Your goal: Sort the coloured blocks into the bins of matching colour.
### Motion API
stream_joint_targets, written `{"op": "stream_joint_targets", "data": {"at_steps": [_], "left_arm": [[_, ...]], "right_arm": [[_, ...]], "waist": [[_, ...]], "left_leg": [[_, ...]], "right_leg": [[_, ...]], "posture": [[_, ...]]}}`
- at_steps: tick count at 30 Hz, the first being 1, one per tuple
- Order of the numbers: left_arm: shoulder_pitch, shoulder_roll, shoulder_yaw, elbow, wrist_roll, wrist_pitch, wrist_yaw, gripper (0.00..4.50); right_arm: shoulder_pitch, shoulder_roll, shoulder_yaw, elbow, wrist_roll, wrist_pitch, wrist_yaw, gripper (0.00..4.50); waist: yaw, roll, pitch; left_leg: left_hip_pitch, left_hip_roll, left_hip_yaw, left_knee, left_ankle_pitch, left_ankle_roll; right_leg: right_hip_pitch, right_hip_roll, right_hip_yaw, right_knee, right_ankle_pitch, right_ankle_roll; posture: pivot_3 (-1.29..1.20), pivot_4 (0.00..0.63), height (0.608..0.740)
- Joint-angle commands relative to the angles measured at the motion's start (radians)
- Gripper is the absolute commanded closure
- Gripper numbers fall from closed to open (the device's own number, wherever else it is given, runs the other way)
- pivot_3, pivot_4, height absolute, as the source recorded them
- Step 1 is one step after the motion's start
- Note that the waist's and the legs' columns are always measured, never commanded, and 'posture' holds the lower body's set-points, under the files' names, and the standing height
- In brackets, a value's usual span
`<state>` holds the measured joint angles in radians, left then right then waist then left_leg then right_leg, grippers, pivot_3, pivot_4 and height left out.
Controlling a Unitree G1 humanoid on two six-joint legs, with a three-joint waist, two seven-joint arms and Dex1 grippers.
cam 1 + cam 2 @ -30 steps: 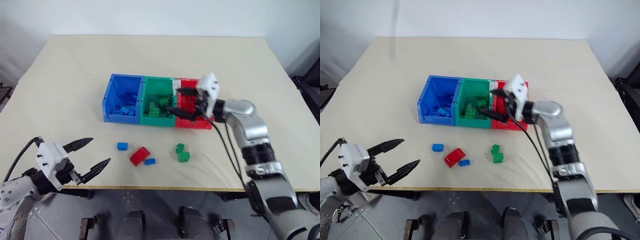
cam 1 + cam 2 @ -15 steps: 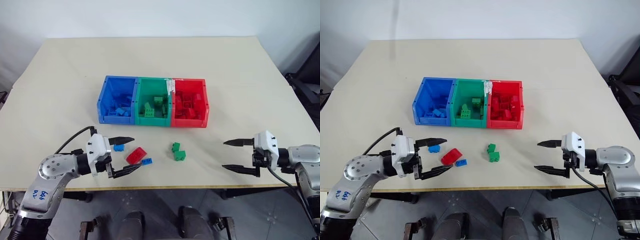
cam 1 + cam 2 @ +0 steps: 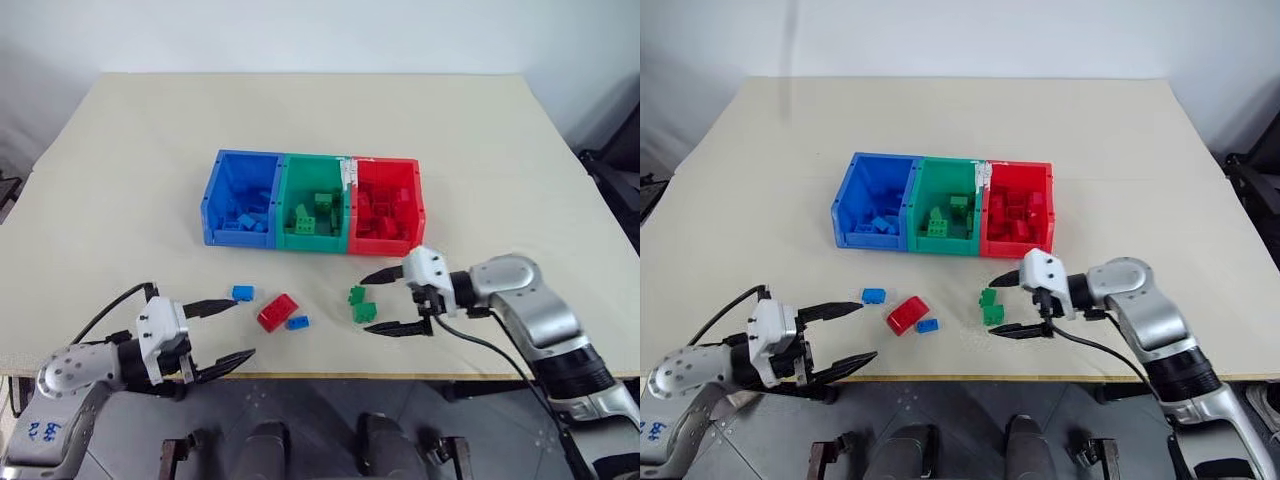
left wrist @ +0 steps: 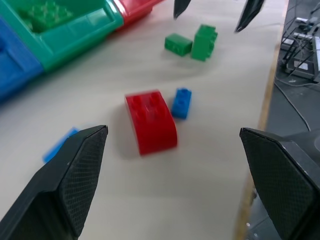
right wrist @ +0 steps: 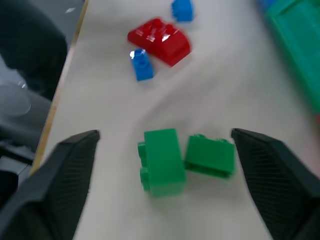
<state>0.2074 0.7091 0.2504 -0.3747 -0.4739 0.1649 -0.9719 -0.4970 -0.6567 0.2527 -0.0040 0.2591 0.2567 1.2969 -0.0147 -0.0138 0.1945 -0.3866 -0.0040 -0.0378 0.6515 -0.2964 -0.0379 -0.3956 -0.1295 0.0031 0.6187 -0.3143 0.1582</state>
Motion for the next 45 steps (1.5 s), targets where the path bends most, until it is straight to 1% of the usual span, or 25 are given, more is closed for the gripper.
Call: {"op": "stream_joint_targets", "data": {"at_steps": [1, 4, 8, 11, 13, 15, 18, 20, 24, 27, 29, 31, 33, 34, 36, 39, 41, 42, 44, 45], "left_arm": [[0.015, -0.005, 0.044, -0.057, -0.021, -0.014, 0.02, 0.0], [0.025, -0.01, 0.054, -0.065, -0.021, -0.013, 0.03, 0.0], [0.027, -0.02, 0.065, -0.071, -0.025, -0.015, 0.047, 0.0], [0.028, -0.036, 0.09, -0.069, -0.035, -0.017, 0.068, 0.0], [0.027, -0.057, 0.129, -0.068, -0.059, -0.014, 0.095, 0.0], [0.037, -0.07, 0.171, -0.072, -0.088, 0.004, 0.117, 0.0], [0.068, -0.076, 0.221, -0.068, -0.095, 0.009, 0.131, 0.0], [0.093, -0.071, 0.256, -0.063, -0.094, 0.008, 0.138, 0.0], [0.114, -0.074, 0.268, -0.08, -0.09, 0.014, 0.148, 0.0], [0.115, -0.077, 0.248, -0.112, -0.087, 0.027, 0.164, 0.0], [0.111, -0.076, 0.238, -0.121, -0.085, 0.032, 0.17, 0.0], [0.098, -0.071, 0.212, -0.137, -0.082, 0.041, 0.173, 0.0], [0.08, -0.063, 0.19, -0.149, -0.087, 0.054, 0.172, 0.0], [0.068, -0.058, 0.183, -0.148, -0.091, 0.06, 0.17, 0.0], [0.046, -0.05, 0.166, -0.141, -0.089, 0.065, 0.162, 0.0], [0.007, -0.036, 0.127, -0.121, -0.073, 0.063, 0.14, 0.0], [-0.028, -0.029, 0.093, -0.104, -0.075, 0.076, 0.127, 0.0], [-0.038, -0.025, 0.082, -0.098, -0.076, 0.08, 0.12, 0.0], [-0.07, -0.017, 0.044, -0.083, -0.094, 0.119, 0.104, 0.0], [-0.087, -0.009, 0.019, -0.069, -0.077, 0.113, 0.087, 0.0]], "right_arm": [[-0.007, -0.001, -0.004, 0.022, -0.014, -0.057, 0.014, 1.23], [-0.009, 0.011, -0.013, 0.027, 0.008, -0.066, 0.022, 2.31], [-0.007, 0.014, -0.034, 0.011, 0.052, -0.075, 0.049, 3.6], [-0.045, 0.052, -0.08, -0.029, 0.139, 0.019, 0.008, 3.6], [-0.098, 0.102, -0.112, -0.05, 0.195, 0.108, -0.058, 3.6], [-0.166, 0.157, -0.132, -0.042, 0.206, 0.179, -0.147, 3.6], [-0.259, 0.236, -0.163, 0.017, 0.184, 0.238, -0.295, 3.6], [-0.341, 0.287, -0.168, 0.101, 0.129, 0.23, -0.397, 3.6], [-0.463, 0.362, -0.136, 0.276, 0.02, 0.172, -0.514, 3.6], [-0.509, 0.402, -0.127, 0.38, -0.031, 0.106, -0.548, 3.6], [-0.519, 0.415, -0.133, 0.415, -0.038, 0.083, -0.543, 2.85], [-0.525, 0.423, -0.14, 0.449, -0.051, 0.011, -0.532, 2.21], [-0.506, 0.413, -0.17, 0.431, -0.036, -0.036, -0.518, 1.55], [-0.483, 0.395, -0.179, 0.398, -0.009, -0.038, -0.472, 1.19], [-0.419, 0.35, -0.195, 0.328, 0.032, -0.052, -0.381, 0.62], [-0.283, 0.252, -0.225, 0.201, 0.091, -0.052, -0.261, 0.62], [-0.168, 0.169, -0.266, 0.121, 0.143, -0.068, -0.166, 0.62], [-0.13, 0.143, -0.28, 0.096, 0.16, -0.073, -0.142, 0.62], [-0.027, 0.065, -0.327, 0.083, 0.135, -0.16, -0.117, 0.62], [0.03, 0.021, -0.345, 0.082, 0.114, -0.201, -0.101, 0.62]], "waist": [[0.011, 0.0, 0.0], [0.012, 0.0, 0.0], [0.012, 0.0, 0.0], [0.01, 0.0, 0.0], [0.002, 0.0, 0.0], [-0.005, 0.0, 0.0], [-0.011, 0.0, 0.0], [-0.013, 0.0, 0.0], [-0.014, 0.0, 0.0], [-0.014, 0.0, 0.0], [-0.014, 0.0, 0.0], [-0.015, 0.0, 0.0], [-0.016, 0.0, 0.0], [-0.016, 0.0, 0.0], [-0.013, 0.0, 0.0], [-0.009, 0.0, 0.0], [-0.004, 0.0, 0.0], [-0.005, 0.0, 0.0], [-0.008, 0.0, 0.0], [-0.01, 0.0, 0.0]], "left_leg": [[0.0, 0.0, 0.0, 0.0, 0.0, 0.0], [0.0, 0.0, 0.0, 0.001, 0.0, 0.0], [0.0, 0.0, 0.0, 0.0, 0.0, 0.0], [0.0, 0.0, 0.0, 0.0, 0.0, 0.0], [0.0, 0.001, 0.001, 0.0, 0.0, 0.0], [0.0, 0.002, 0.0, 0.0, 0.0, 0.0], [0.0, 0.002, 0.0, -0.001, 0.0, -0.001], [0.0, 0.002, -0.001, -0.001, 0.0, -0.001], [-0.001, 0.001, 0.0, -0.002, 0.0, -0.001], [-0.001, 0.001, 0.0, -0.002, 0.0, -0.001], [-0.001, 0.0, 0.0, -0.003, 0.0, -0.001], [-0.002, 0.0, 0.001, -0.003, 0.0, -0.001], [-0.002, 0.0, 0.001, -0.003, 0.0, -0.001], [-0.002, 0.0, 0.001, -0.003, 0.0, -0.001], [-0.002, 0.0, 0.001, -0.003, 0.0, -0.001], [-0.003, 0.0, 0.0, -0.002, -0.001, 0.0], [-0.003, -0.001, 0.001, -0.002, -0.002, 0.001], [-0.003, -0.001, 0.001, -0.002, -0.002, 0.002], [-0.003, -0.001, 0.002, -0.002, -0.002, 0.002], [-0.002, -0.001, 0.002, -0.002, -0.002, 0.002]], "right_leg": [[0.0, 0.0, 0.0, 0.0, 0.0, 0.0], [0.0, 0.0, 0.0, 0.0, 0.0, 0.0], [0.0, 0.001, 0.0, 0.0, 0.0, 0.0], [0.0, 0.001, 0.0, 0.0, 0.0, 0.0], [0.0, 0.001, 0.0, 0.001, 0.0, 0.0], [-0.001, 0.001, 0.0, 0.002, 0.0, 0.0], [-0.001, 0.001, 0.0, 0.002, 0.0, -0.001], [-0.001, 0.001, -0.001, 0.003, 0.0, -0.001], [-0.003, 0.0, 0.0, 0.003, 0.0, -0.001], [-0.003, 0.001, 0.0, 0.004, 0.0, -0.001], [-0.003, 0.001, 0.0, 0.004, 0.0, -0.001], [-0.003, 0.0, 0.0, 0.004, 0.0, -0.001], [-0.004, 0.001, 0.0, 0.004, 0.0, -0.001], [-0.004, 0.001, 0.0, 0.004, 0.0, -0.001], [-0.005, 0.001, -0.001, 0.005, 0.0, -0.001], [-0.004, 0.001, -0.001, 0.004, 0.0, -0.001], [-0.003, 0.0, -0.001, 0.003, 0.0, -0.001], [-0.002, 0.0, -0.001, 0.002, 0.0, -0.001], [-0.002, 0.0, -0.001, 0.002, 0.0, -0.001], [-0.002, 0.0, -0.001, 0.002, 0.0, 0.0]], "posture": [[0.0, 0.15, 0.74], [0.0, 0.15, 0.74], [0.0, 0.15, 0.74], [0.0, 0.15, 0.74], [0.0, 0.15, 0.74], [0.0, 0.15, 0.74], [0.0, 0.15, 0.74], [0.0, 0.15, 0.74], [0.0, 0.15, 0.74], [0.0, 0.15, 0.74], [0.0, 0.15, 0.74], [0.0, 0.15, 0.74], [0.0, 0.15, 0.74], [0.0, 0.15, 0.74], [0.0, 0.15, 0.74], [0.0, 0.15, 0.74], [0.0, 0.15, 0.74], [0.0, 0.15, 0.74], [0.0, 0.15, 0.74], [0.0, 0.15, 0.74]]}}
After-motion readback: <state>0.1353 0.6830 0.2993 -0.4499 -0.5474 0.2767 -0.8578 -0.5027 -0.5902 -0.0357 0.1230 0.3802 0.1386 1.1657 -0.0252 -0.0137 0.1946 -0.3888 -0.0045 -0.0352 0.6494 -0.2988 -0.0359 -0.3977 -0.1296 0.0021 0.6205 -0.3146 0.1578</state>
